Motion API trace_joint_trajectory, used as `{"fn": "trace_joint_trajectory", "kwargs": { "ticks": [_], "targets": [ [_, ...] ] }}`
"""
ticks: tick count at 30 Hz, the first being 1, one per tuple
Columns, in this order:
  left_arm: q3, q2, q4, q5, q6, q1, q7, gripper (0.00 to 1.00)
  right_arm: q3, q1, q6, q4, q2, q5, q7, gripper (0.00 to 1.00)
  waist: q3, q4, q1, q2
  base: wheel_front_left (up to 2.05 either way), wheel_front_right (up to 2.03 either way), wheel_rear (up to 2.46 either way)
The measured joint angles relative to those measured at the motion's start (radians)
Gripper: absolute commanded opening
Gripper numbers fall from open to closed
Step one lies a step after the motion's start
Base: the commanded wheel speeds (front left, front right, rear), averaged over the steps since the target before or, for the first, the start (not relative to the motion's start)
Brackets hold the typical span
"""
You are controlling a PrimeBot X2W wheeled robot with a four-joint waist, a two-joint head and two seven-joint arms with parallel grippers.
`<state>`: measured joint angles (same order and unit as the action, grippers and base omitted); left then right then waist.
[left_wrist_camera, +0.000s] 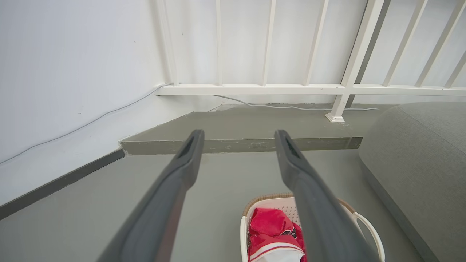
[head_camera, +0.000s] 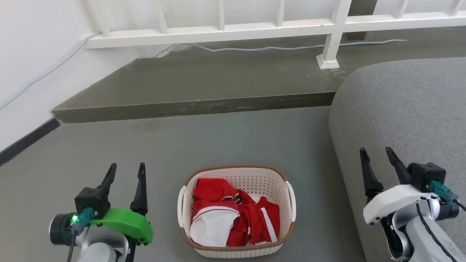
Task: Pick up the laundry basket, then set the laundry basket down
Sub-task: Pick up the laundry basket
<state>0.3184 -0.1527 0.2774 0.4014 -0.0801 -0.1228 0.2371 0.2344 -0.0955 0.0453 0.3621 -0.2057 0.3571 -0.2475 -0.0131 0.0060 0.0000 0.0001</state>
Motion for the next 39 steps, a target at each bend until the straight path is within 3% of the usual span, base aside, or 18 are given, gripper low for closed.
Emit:
{"fn": "trace_joint_trajectory", "kwargs": {
  "ticks": [15, 39],
  "targets": [
    [0.005, 0.006, -0.029, 0.000, -0.001, -0.015, -0.007, 1.00, 0.004, -0.040, -0.009, -0.002, 0.004, 0.000, 0.000, 1.00, 0.077, 0.000, 0.0000, 0.0000, 0.00, 0.00, 0.00],
    [0.005, 0.029, -0.058, 0.000, 0.005, -0.211, -0.007, 1.00, 0.002, -0.225, -0.019, -0.018, 0.001, -0.008, 0.002, 1.00, 0.390, 0.017, 0.0001, 0.0000, 0.00, 0.00, 0.00]
  ]
}}
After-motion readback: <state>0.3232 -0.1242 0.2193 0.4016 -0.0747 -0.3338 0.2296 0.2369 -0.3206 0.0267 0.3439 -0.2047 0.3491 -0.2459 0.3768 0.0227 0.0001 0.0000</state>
